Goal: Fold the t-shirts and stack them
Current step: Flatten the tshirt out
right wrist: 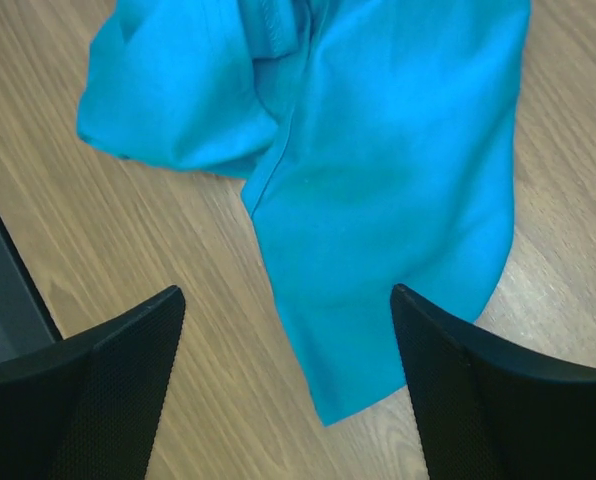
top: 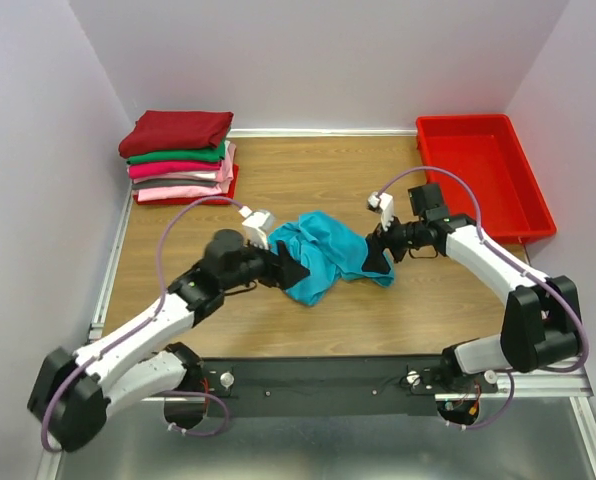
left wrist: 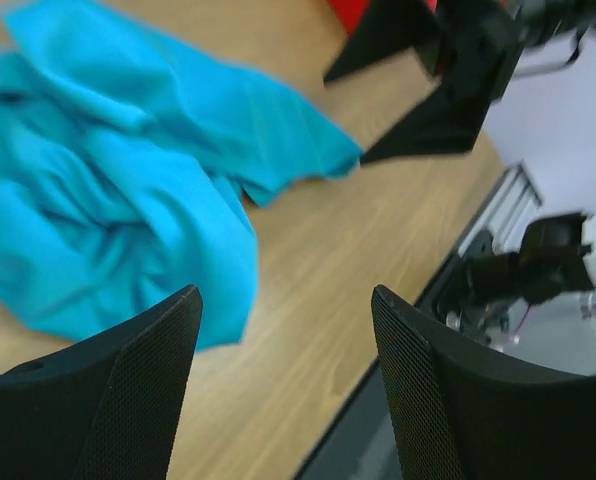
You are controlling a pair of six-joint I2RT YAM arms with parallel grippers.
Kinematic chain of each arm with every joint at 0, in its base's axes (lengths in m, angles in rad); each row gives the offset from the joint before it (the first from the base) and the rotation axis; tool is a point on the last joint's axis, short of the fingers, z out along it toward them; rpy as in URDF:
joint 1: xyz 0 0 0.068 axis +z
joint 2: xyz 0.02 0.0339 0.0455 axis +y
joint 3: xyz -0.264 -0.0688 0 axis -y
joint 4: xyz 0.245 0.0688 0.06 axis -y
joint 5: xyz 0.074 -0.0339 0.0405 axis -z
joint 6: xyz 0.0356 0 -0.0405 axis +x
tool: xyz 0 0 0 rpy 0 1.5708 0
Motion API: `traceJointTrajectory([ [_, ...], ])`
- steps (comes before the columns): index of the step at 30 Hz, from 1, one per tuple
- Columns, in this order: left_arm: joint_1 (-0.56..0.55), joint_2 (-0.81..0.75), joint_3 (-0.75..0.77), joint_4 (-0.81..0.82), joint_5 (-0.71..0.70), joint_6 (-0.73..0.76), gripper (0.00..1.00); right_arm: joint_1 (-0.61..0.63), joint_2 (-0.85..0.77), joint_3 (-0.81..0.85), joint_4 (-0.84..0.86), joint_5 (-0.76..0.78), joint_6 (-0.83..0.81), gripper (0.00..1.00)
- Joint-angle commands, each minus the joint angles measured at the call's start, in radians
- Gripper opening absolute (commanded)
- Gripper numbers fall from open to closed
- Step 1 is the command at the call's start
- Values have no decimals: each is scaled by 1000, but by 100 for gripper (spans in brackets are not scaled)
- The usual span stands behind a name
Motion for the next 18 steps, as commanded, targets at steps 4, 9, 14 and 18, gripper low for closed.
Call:
traceJointTrajectory([
  [4,-222,294,143,-137,-393,-44,76,91,91,-41,27,152,-33,80],
  [9,-280,540,318,-183,-541,-12,76,114,130,-31,73,281,5,74],
  [14,-288,712,427,-217,-593,38,65,118,151,-29,93,324,21,57],
  [18,-291,752,473,-250,-610,53,26,118,151,-15,91,334,38,21],
])
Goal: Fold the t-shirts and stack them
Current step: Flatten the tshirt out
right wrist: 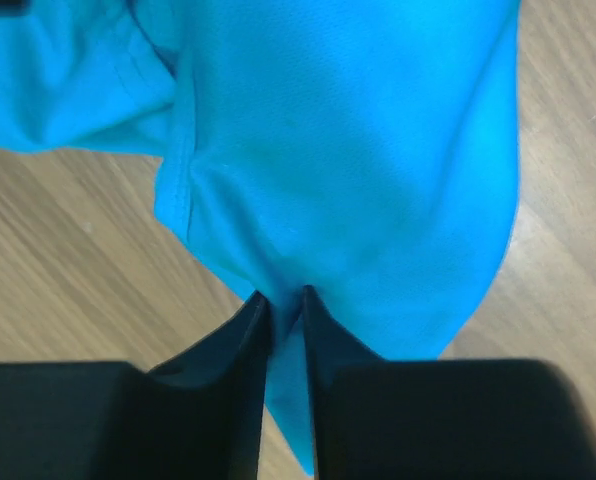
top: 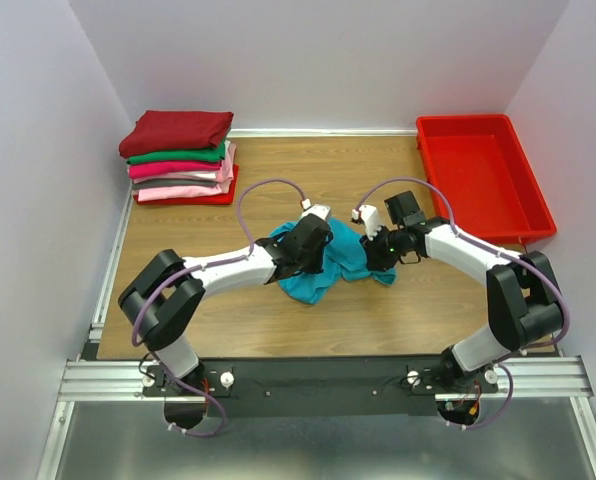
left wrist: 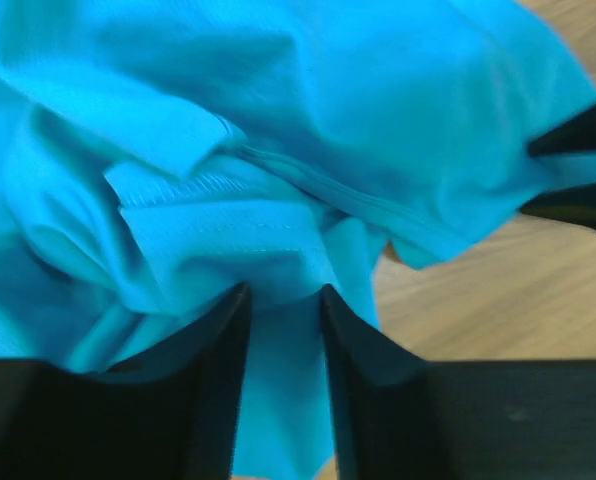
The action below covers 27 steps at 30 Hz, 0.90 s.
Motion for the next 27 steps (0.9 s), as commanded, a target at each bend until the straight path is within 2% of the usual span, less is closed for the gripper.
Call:
traceJointTrajectory([
  [1,-8,4,30,-50,-90,29,16,6,3,16,26,57,22,15],
  [3,-8,-16,20,-49,-106,41,0,8,-29,26,25,77,30,6],
  [4,-6,-45,17,-53,-116,47,0,6,-45,41,25,83,33,0],
  [6,-6,-83,15,-67,-152,61,0,2,-97,61,23,129,37,0],
  [11,7,-321,50,-182,-312,104,0,-59,-187,219,3,225,11,0],
  [15,60,-534,72,-207,-334,138,0,-108,-220,356,-24,230,14,0],
  [16,92,-636,82,-205,-320,159,0,-121,-227,401,-40,218,31,0],
  [17,92,-637,82,-205,-320,159,0,-121,-232,401,-40,218,31,0],
  [22,110,-782,116,-175,-154,233,0,-125,-264,564,-54,206,74,0],
  [23,110,-801,115,-158,-45,245,0,-127,-269,591,-55,215,76,0],
  [26,109,-876,84,-65,135,251,0,-133,-272,694,-60,250,80,0],
  [27,109,-914,55,-8,292,239,0,-136,-269,723,-66,258,85,0],
])
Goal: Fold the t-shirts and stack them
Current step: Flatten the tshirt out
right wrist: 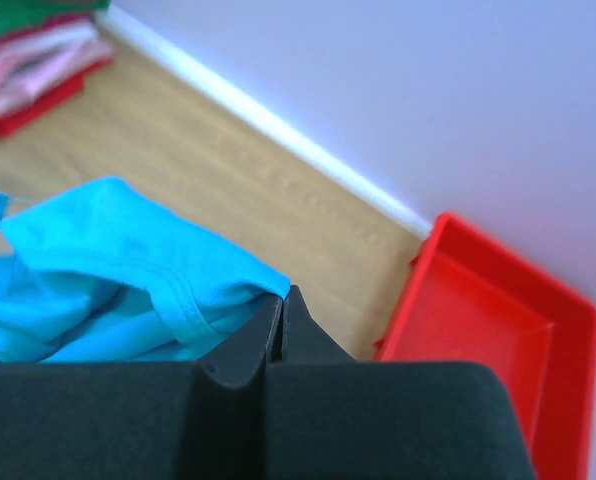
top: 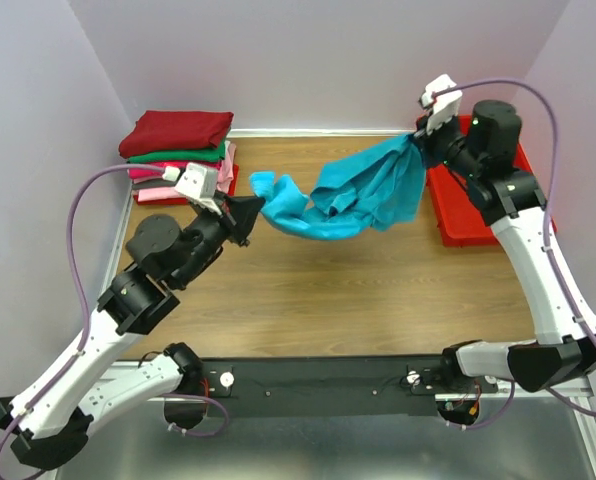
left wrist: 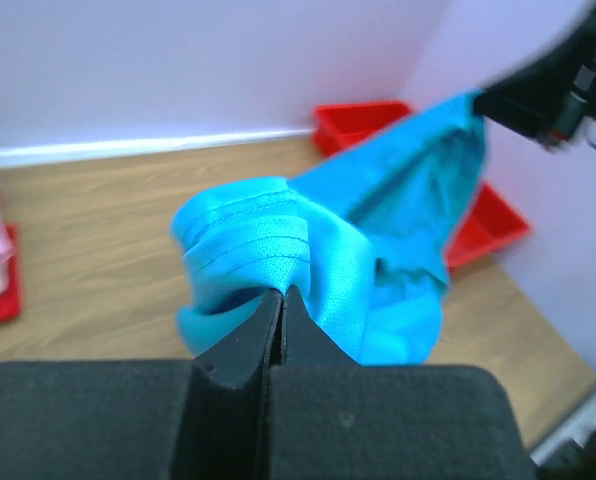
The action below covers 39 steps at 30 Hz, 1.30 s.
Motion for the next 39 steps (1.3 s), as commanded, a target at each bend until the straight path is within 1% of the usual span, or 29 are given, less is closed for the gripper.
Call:
traceJointTrajectory([
  [1,1,-67,-67,159,437,14,0,-16,-23,134,-29,52,34,0],
  [2,1,-96,-87,190,571,0,0,-18,-17,178,-33,46,40,0],
  [4,-4,-133,-154,270,675,-60,0,-19,9,206,-44,7,68,1],
  [5,-16,-144,-208,285,735,-78,0,-19,22,221,-47,-42,88,0],
  [8,-50,-172,-298,358,783,-158,0,-21,107,244,-47,-127,131,0],
  [9,-85,-172,-346,370,795,-167,7,-20,132,255,-46,-204,158,0],
  [11,-131,-161,-393,391,818,-198,33,-16,227,277,-44,-283,186,0],
  [12,-169,-150,-430,407,838,-215,52,-6,258,307,-44,-347,195,0],
  [13,-251,-129,-437,416,830,-218,61,5,296,322,-43,-375,201,0],
  [15,-347,-112,-414,387,733,-177,71,46,388,359,-44,-401,194,0],
  [16,-404,-104,-391,299,678,-155,73,62,416,391,-44,-403,189,0],
  [17,-413,-107,-365,243,548,-132,74,69,437,407,-44,-408,191,0],
  [19,-413,-127,-301,153,400,-80,76,77,492,431,-46,-400,200,0],
  [20,-413,-162,-285,78,200,-66,80,77,505,442,-46,-382,198,0],
  [21,-413,-182,-274,53,109,-43,85,77,514,438,-46,-344,192,0],
  [22,-412,-217,-279,45,29,-22,92,77,517,426,-46,-331,182,0],
  [23,-410,-225,-283,54,-45,-3,96,77,517,412,-46,-330,176,0],
  [24,-407,-218,-294,106,-150,77,98,77,510,398,-44,-342,171,0],
  [26,-394,-173,-305,169,-231,142,98,77,500,357,-44,-368,172,0],
  [27,-381,-143,-308,207,-230,185,99,76,493,344,-44,-378,172,0],
  [28,-339,-106,-308,271,-225,211,98,79,485,327,-41,-386,171,0],
  [29,-309,-31,-303,298,-213,230,98,79,465,317,-41,-386,169,1],
  [30,-230,35,-303,356,-178,244,98,79,454,295,-41,-383,163,0],
  [31,-184,35,-309,356,-123,262,98,79,444,287,-40,-383,163,0],
  [32,-142,81,-318,428,-19,289,98,79,419,271,-40,-382,160,0],
  [34,-73,129,-349,495,74,357,98,79,399,257,-38,-386,159,0],
  [35,-46,184,-355,534,138,400,98,79,382,249,-37,-386,159,0],
  [36,-45,218,-352,542,158,478,98,77,376,246,-35,-389,160,0],
  [39,-45,343,-337,537,206,547,97,79,359,231,-33,-386,163,0],
])
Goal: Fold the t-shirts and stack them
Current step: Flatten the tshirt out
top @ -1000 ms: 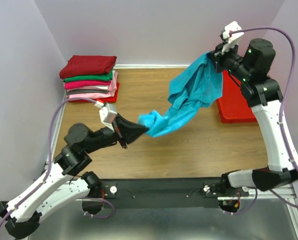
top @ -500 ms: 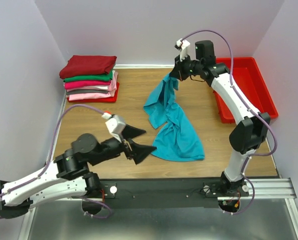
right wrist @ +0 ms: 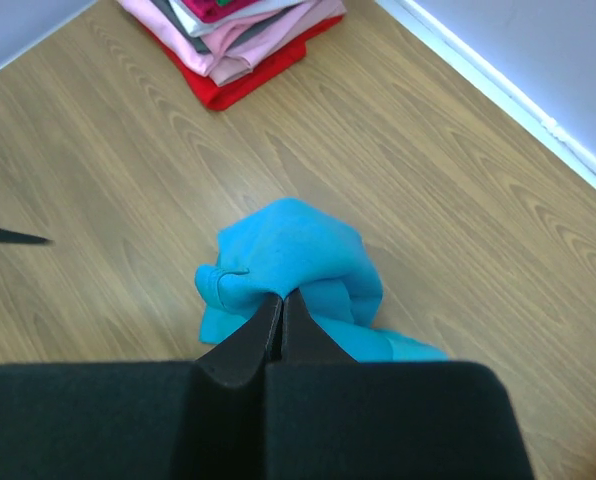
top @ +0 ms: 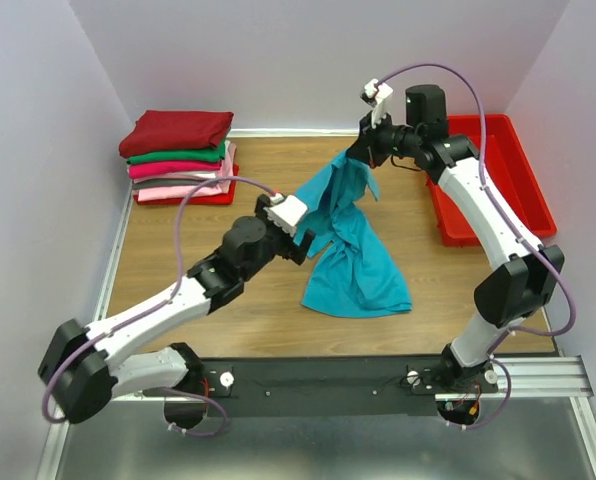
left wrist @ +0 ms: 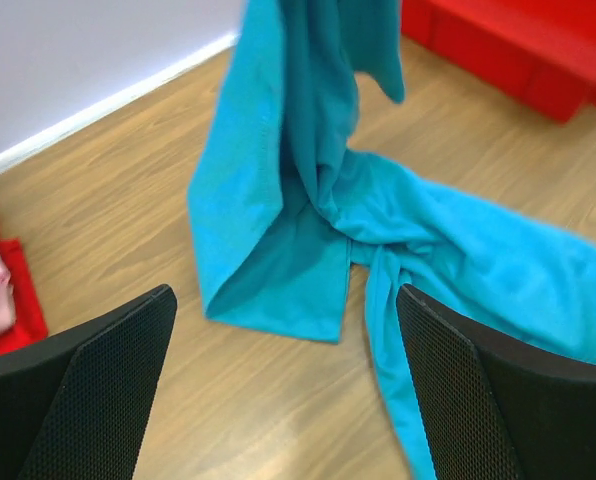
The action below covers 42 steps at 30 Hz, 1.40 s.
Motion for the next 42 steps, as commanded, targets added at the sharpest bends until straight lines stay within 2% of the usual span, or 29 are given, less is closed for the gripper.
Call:
traceJointTrajectory([
  [1,-1,139,17,111,123,207,97,1,-59,-24,18,-27,-6,0],
  [5,0,263,19,172,13,301,97,0,-83,-33,19,-44,6,0],
  [8,0,360,51,213,-1,350,97,1,-105,-44,19,-49,13,1],
  [9,2,385,65,221,-51,355,97,1,-111,-53,19,-49,14,0],
  [11,5,457,108,256,-160,358,93,1,-136,-67,19,-49,13,0],
  [12,8,480,128,255,-167,356,90,1,-146,-74,19,-47,14,0],
  [15,25,567,252,195,-162,347,42,1,-188,-111,21,-27,13,0],
  [16,25,586,272,178,-170,342,24,0,-198,-116,21,-17,11,0],
  [17,25,610,289,148,-174,336,0,0,-212,-122,21,0,5,0],
  [19,25,603,304,120,-156,309,0,0,-248,-131,21,87,-6,0],
  [22,16,468,268,111,-34,258,0,-9,-283,-122,21,262,-44,0],
  [24,-12,315,242,100,89,237,0,-23,-294,-99,19,315,-82,1],
  [25,-23,216,214,98,158,208,0,-25,-307,-90,19,325,-104,0],
  [29,-54,69,142,94,235,101,2,-29,-337,-68,12,260,-101,0],
  [30,-58,58,123,95,253,79,20,-29,-341,-68,8,241,-92,0],
  [31,-66,60,84,108,266,63,76,-29,-347,-70,8,221,-78,0],
  [33,-86,89,51,127,283,33,96,-29,-350,-76,8,204,-67,0],
  [36,-150,199,34,183,252,6,97,-29,-354,-87,7,197,-55,0],
  [38,-204,303,68,204,179,0,97,-29,-355,-90,4,188,-46,0],
  [42,-236,495,165,206,-249,-53,97,-31,-361,-87,2,175,-30,0],
])
